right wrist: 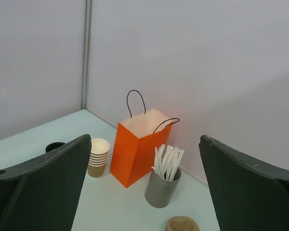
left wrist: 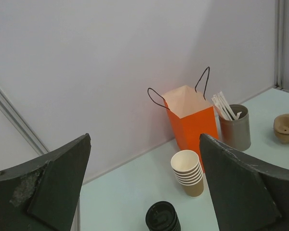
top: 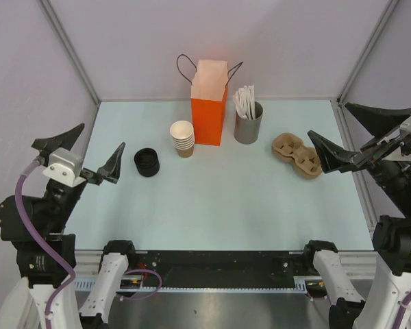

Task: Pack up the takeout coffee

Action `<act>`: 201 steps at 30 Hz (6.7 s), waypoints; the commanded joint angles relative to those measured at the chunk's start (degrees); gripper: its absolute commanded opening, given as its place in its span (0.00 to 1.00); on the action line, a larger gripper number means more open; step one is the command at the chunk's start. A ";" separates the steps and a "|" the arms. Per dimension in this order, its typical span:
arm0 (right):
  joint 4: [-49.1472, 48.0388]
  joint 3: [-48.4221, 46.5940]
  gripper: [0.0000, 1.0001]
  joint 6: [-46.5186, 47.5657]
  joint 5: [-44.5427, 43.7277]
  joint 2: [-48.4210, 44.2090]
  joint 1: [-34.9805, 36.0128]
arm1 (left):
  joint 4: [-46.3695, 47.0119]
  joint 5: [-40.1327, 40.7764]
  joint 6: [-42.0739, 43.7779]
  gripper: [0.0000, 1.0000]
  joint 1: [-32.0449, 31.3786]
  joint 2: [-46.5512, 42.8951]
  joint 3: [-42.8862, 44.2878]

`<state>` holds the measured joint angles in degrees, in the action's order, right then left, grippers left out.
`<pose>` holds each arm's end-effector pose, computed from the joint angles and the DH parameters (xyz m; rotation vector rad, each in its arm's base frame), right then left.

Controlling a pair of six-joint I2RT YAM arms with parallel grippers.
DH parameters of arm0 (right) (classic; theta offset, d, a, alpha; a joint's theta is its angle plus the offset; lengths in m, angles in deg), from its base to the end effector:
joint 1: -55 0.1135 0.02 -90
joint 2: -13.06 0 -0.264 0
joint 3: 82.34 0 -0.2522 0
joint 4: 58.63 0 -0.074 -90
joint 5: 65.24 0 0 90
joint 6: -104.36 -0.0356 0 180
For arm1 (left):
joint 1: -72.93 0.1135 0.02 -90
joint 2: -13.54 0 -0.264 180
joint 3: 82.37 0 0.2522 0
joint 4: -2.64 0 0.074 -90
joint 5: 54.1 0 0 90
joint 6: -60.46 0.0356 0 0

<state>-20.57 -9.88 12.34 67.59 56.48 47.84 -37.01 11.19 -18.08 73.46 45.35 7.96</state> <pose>0.0311 0.0205 0.5658 -0.5782 1.1081 0.3386 0.0281 -0.0146 0.5021 0.4871 1.1762 -0.0874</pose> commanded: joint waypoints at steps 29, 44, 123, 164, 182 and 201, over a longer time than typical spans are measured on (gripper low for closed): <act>-8.21 3.51 1.00 -0.89 3.31 5.18 -1.37 | -0.82 -1.75 -0.14 0.99 1.75 4.48 1.55; 1.54 0.97 1.00 20.12 -24.78 26.43 28.85 | -3.38 4.06 3.83 1.00 1.75 5.98 -4.94; 24.84 -38.51 0.13 51.68 -10.93 74.98 35.81 | -7.42 -2.98 3.39 1.00 12.91 -2.54 -23.14; 16.22 -0.98 0.17 42.63 -19.18 44.21 56.54 | -7.07 -5.26 2.51 0.99 13.53 -6.58 -24.72; 13.17 -6.16 0.91 25.94 -34.63 28.85 57.09 | -7.07 -6.75 2.69 0.99 13.44 -8.17 -25.42; 10.51 10.89 1.00 -9.04 -48.36 35.41 15.87 | -7.33 -9.48 2.16 0.99 13.53 -8.69 -25.33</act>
<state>-12.44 -1.35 11.80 21.47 89.92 66.92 -45.93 3.71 -14.78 86.25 37.72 -17.22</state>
